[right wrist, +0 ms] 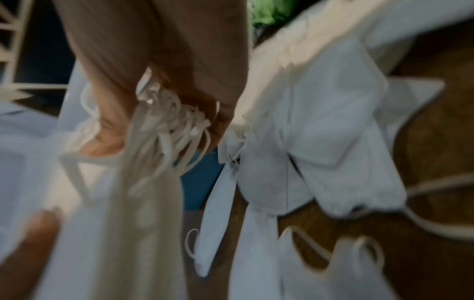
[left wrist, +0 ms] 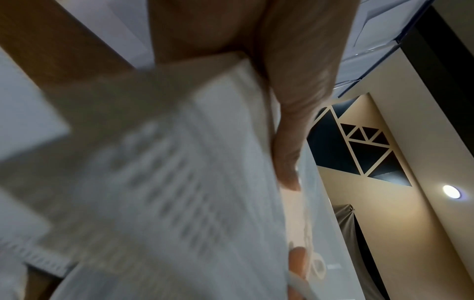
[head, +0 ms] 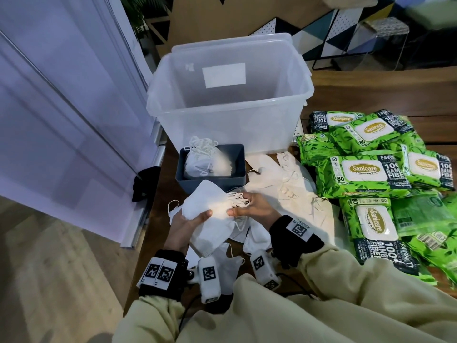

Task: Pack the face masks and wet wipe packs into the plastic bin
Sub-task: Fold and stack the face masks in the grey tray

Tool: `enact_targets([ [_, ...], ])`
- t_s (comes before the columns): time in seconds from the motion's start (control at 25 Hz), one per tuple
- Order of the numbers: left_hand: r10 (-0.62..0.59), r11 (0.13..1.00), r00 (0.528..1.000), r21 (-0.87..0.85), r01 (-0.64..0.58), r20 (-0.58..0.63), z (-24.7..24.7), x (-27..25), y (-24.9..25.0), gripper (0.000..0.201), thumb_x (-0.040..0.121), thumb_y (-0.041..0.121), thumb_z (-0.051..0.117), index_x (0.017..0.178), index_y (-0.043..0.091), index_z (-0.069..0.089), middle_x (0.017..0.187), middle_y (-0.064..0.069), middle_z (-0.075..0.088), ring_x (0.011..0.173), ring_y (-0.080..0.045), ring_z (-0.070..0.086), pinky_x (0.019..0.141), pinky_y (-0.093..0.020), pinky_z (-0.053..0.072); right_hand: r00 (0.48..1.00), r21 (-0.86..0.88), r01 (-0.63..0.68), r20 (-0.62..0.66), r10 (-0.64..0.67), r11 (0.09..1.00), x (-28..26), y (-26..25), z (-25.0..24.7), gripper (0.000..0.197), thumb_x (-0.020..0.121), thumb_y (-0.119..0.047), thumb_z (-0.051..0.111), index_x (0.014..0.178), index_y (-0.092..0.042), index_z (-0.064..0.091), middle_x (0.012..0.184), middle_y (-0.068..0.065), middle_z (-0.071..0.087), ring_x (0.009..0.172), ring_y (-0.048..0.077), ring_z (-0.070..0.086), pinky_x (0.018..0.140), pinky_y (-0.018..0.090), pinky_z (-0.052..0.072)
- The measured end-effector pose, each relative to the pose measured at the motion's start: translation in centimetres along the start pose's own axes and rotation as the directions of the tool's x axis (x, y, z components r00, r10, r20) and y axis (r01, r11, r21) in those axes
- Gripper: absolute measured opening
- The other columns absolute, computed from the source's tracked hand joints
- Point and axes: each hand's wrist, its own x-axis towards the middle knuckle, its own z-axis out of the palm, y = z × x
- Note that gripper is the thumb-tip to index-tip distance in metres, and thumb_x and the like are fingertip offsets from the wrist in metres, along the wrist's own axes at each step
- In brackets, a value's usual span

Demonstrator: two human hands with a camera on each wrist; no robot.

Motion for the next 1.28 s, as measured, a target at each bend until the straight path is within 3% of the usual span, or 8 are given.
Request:
enact_targets([
  [0.16, 0.052, 0.999, 0.998, 0.008, -0.052, -0.02, -0.3, 0.1, 0.0, 0.036, 0.075, 0.007, 0.075, 0.107, 0.011, 0.058, 0.093, -0.001, 0.066, 0.084, -0.014, 0.062, 0.066, -0.024, 0.049, 0.992, 0.237, -0.094, -0.062, 0.111, 0.967, 0.0, 0.2, -0.4, 0.027, 0.078, 0.003, 0.066, 0.105, 0.002, 0.065, 0.082, 0.003, 0.072, 0.077, 0.016, 0.065, 0.07, 0.021, 0.053],
  [0.4, 0.068, 0.998, 0.998, 0.013, -0.068, 0.01, 0.0, 0.2, 0.1, 0.038, 0.075, 0.01, 0.075, 0.109, 0.012, 0.058, 0.096, -0.001, 0.067, 0.086, -0.015, 0.063, 0.067, -0.024, 0.05, 0.976, 0.258, -0.024, -0.203, 0.079, 0.966, 0.4, -0.5, -0.2, 0.019, 0.079, 0.014, 0.058, 0.084, -0.004, 0.06, 0.07, 0.004, 0.07, 0.071, 0.021, 0.062, 0.064, 0.023, 0.052],
  [0.6, 0.067, 0.998, 0.998, -0.008, -0.067, -0.007, -0.1, 0.4, 0.0, 0.039, 0.074, 0.011, 0.076, 0.108, 0.014, 0.058, 0.097, -0.002, 0.067, 0.088, -0.017, 0.063, 0.069, -0.028, 0.05, 0.989, 0.241, -0.028, -0.133, 0.062, 0.97, 0.3, -1.4, -0.2, 0.037, 0.078, 0.012, 0.063, 0.106, -0.008, 0.051, 0.102, 0.014, 0.057, 0.08, 0.02, 0.06, 0.068, 0.023, 0.05],
  [0.72, 0.047, 0.999, 0.999, 0.003, -0.047, 0.021, 0.1, 0.6, -0.1, 0.049, 0.065, 0.018, 0.084, 0.108, 0.015, 0.06, 0.101, -0.004, 0.068, 0.093, -0.022, 0.064, 0.076, -0.034, 0.053, 0.993, 0.17, -0.018, -0.113, 0.038, 0.985, 0.4, -1.7, -0.3, 0.053, 0.075, 0.014, 0.066, 0.122, 0.0, 0.048, 0.107, 0.017, 0.055, 0.081, 0.017, 0.059, 0.071, 0.019, 0.051],
  [0.84, 0.028, 1.0, 0.999, -0.003, -0.028, 0.036, 0.1, 0.6, -0.1, 0.069, 0.049, 0.032, 0.087, 0.11, 0.014, 0.062, 0.105, -0.006, 0.069, 0.099, -0.025, 0.065, 0.085, -0.039, 0.053, 0.982, 0.048, 0.044, -0.184, -0.035, 0.998, 0.3, -1.8, -0.7, 0.056, 0.07, 0.016, 0.068, 0.121, -0.001, 0.049, 0.091, 0.014, 0.058, 0.075, 0.016, 0.057, 0.067, 0.018, 0.053],
  [1.0, 0.033, 0.999, 0.999, -0.023, -0.033, 0.012, -0.1, 0.8, -0.1, 0.033, 0.073, 0.014, 0.077, 0.102, 0.017, 0.061, 0.099, -0.003, 0.068, 0.096, -0.024, 0.064, 0.08, -0.034, 0.052, 0.965, -0.316, 0.083, -0.211, -0.155, 0.945, 0.6, -1.4, -0.8, 0.053, 0.07, 0.0, 0.074, 0.11, -0.017, 0.044, 0.082, -0.002, 0.053, 0.084, 0.02, 0.054, 0.078, 0.034, 0.048],
  [1.12, 0.039, 0.999, 0.999, -0.038, -0.038, 0.016, 0.0, 0.8, 0.1, 0.032, 0.075, 0.012, 0.076, 0.103, 0.015, 0.062, 0.1, -0.004, 0.069, 0.094, -0.023, 0.065, 0.08, -0.035, 0.053, 0.976, -0.14, 0.089, -0.187, -0.115, 0.986, 0.5, -1.3, -0.4, 0.051, 0.072, 0.011, 0.069, 0.109, -0.012, 0.043, 0.088, 0.005, 0.051, 0.081, 0.017, 0.05, 0.069, 0.019, 0.047],
  [1.28, 0.032, 0.997, 0.999, -0.076, -0.034, -0.034, 0.0, 1.3, 0.2, 0.036, 0.075, 0.012, 0.076, 0.108, 0.009, 0.061, 0.103, -0.009, 0.068, 0.094, -0.026, 0.065, 0.085, -0.041, 0.053, 0.929, 0.076, 0.089, -0.365, -0.056, 0.993, 1.0, -2.0, -1.4, 0.054, 0.069, 0.023, 0.06, 0.11, -0.01, 0.047, 0.075, 0.004, 0.048, 0.071, 0.015, 0.05, 0.068, 0.028, 0.046],
])
